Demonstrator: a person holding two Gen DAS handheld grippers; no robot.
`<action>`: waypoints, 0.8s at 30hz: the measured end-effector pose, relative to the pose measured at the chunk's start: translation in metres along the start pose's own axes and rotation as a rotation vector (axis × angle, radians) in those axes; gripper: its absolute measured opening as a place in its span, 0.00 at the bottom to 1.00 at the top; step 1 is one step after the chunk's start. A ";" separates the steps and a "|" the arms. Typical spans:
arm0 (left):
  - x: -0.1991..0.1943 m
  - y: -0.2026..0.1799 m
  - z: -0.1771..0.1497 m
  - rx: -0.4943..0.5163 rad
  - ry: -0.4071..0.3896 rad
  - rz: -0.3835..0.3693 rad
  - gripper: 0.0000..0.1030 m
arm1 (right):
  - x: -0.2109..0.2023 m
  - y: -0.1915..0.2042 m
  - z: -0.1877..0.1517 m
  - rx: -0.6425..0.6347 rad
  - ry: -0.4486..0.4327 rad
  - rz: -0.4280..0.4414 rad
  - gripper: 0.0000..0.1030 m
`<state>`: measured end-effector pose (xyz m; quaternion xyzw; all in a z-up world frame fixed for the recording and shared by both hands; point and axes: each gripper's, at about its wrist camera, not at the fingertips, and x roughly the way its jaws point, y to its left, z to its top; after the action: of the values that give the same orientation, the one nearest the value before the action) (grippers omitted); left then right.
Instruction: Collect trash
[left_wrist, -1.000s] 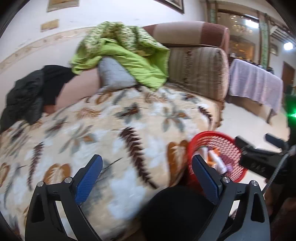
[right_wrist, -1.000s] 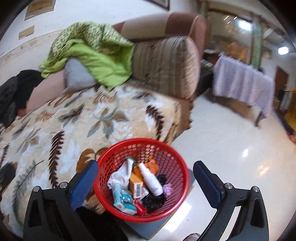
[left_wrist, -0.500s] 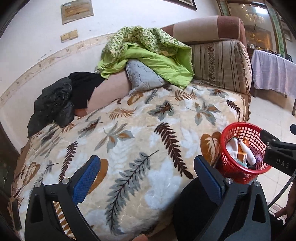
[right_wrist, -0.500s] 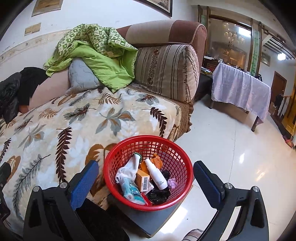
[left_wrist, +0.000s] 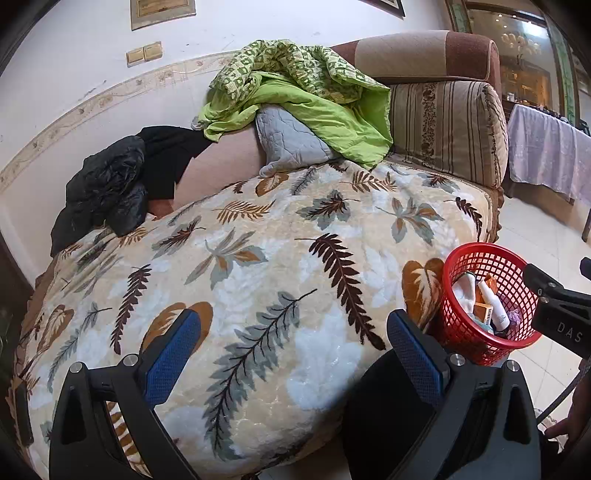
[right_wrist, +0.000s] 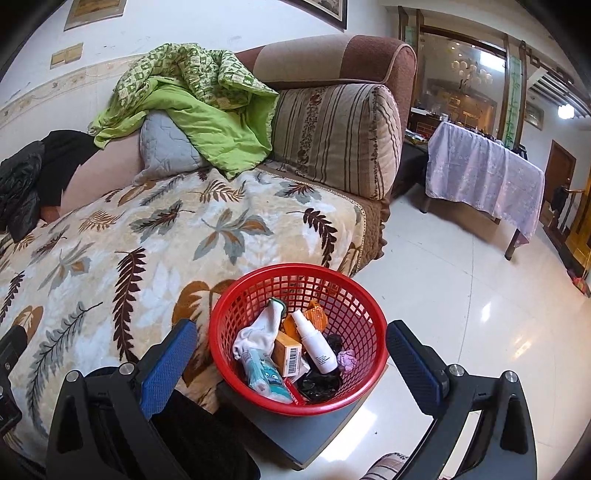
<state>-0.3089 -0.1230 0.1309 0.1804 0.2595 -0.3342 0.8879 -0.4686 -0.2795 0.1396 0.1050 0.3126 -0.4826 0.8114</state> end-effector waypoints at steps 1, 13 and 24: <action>0.000 0.000 0.000 0.001 0.001 0.001 0.97 | 0.000 0.000 0.000 -0.001 0.000 0.000 1.00; 0.000 -0.001 0.000 -0.002 0.002 0.003 0.97 | 0.001 0.000 -0.002 0.002 0.008 -0.001 1.00; -0.001 -0.001 0.000 -0.002 0.001 0.004 0.97 | 0.001 0.000 -0.003 0.003 0.010 -0.001 1.00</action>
<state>-0.3105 -0.1232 0.1312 0.1803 0.2599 -0.3323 0.8886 -0.4691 -0.2790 0.1366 0.1083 0.3159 -0.4829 0.8095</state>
